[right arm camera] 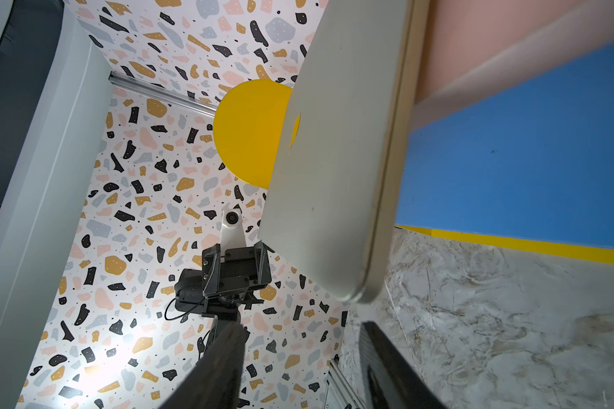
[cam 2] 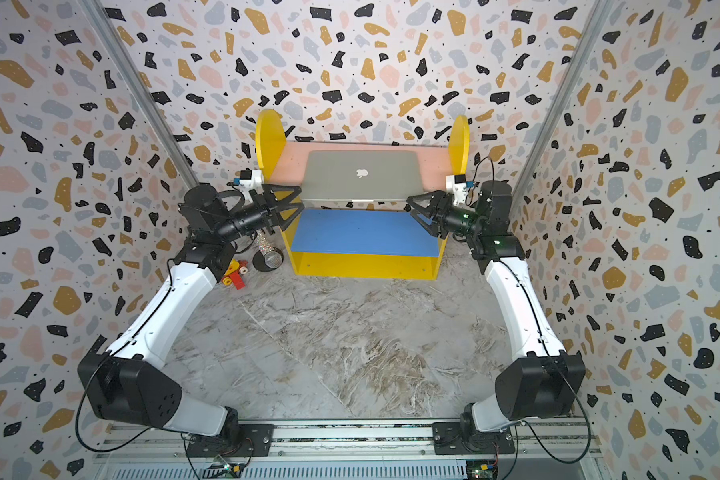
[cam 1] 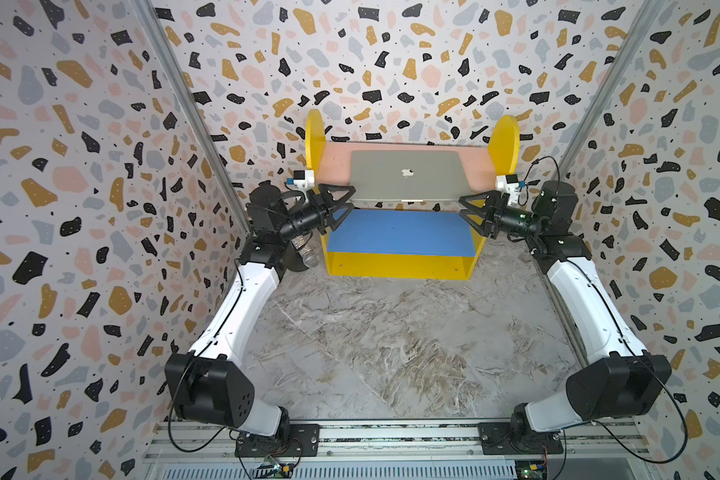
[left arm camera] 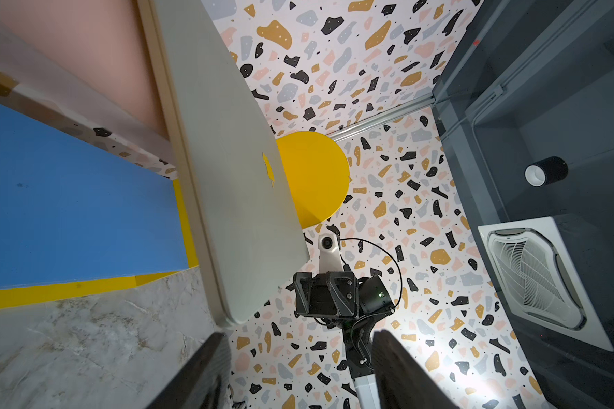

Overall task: Close the laptop lid and set it aside
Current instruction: Place the laptop on the shelf.

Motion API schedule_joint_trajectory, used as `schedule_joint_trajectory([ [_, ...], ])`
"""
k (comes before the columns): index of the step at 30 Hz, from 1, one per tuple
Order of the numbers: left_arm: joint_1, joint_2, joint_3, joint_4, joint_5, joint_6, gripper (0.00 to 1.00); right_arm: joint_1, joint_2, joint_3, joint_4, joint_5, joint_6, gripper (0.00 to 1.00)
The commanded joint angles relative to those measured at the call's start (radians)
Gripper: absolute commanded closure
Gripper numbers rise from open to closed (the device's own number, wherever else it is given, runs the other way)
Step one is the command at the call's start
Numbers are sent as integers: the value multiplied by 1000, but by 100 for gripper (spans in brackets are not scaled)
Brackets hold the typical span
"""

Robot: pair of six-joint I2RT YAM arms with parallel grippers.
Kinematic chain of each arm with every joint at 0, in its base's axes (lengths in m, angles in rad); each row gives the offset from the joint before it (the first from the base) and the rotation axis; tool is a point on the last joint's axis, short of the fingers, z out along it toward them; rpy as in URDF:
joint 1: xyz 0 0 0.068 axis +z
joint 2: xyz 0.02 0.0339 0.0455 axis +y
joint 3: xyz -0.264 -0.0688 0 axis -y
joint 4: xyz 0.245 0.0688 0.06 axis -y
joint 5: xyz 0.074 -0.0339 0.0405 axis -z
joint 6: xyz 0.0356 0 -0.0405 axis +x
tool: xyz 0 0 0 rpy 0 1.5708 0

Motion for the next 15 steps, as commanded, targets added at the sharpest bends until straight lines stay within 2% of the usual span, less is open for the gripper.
schedule_joint_trajectory([
  [1, 6, -51, -29, 2, -9, 56, 37, -3, -51, -18, -21, 6, -33, 46],
  [5, 6, -82, -50, -39, -17, 89, 43, -4, -69, -35, -38, 10, -45, 53],
  [11, 6, -125, -63, -145, -32, 162, 61, -3, -94, -15, -141, 42, -132, 82],
  [13, 5, -137, -57, -201, -44, 203, 69, -1, -100, 0, -189, 56, -183, 96],
  [14, 5, -143, -53, -221, -51, 221, 75, 2, -102, 7, -209, 65, -205, 100],
  [15, 5, -148, -50, -241, -56, 235, 81, 5, -103, 11, -223, 70, -220, 100],
])
